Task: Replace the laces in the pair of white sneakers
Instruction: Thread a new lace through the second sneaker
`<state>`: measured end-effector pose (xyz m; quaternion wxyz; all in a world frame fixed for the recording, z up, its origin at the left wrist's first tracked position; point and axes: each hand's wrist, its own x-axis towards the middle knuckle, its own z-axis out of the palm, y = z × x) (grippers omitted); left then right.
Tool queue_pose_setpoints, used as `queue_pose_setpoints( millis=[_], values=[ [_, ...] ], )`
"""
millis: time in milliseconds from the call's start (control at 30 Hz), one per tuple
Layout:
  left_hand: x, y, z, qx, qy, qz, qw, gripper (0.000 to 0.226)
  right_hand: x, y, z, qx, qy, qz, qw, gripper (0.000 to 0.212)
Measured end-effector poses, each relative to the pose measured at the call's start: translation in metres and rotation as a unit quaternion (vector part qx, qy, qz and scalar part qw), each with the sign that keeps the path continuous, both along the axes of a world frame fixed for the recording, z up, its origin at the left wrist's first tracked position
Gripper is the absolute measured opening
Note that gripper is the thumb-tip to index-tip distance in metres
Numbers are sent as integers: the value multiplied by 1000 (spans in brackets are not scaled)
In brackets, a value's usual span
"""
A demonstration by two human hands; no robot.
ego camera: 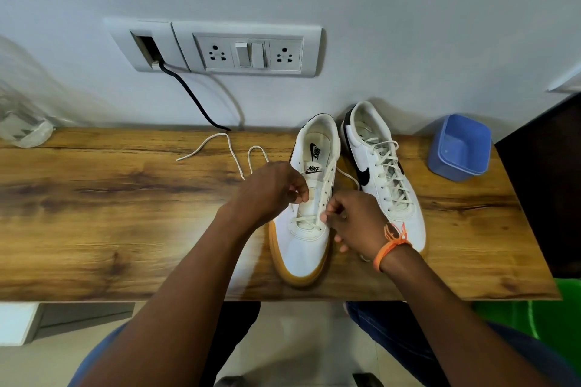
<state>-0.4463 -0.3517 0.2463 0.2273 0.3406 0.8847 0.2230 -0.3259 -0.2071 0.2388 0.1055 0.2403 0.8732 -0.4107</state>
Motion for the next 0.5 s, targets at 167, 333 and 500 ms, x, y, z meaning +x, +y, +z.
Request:
queue_pose_setpoints(
  millis=[167,333,500],
  values=[
    [-1,-1,-1,-10,9,0,1000,24,-4,3,2,99,-19,69,992,20],
    [-1,-4,-1,-13,4,-15,1000,23,-5,15,-1,154,-37,59,986,18],
    [-6,-7,7,66,-45,130,988,14,-5,18,-2,70,46,-44,995,18]
  ],
)
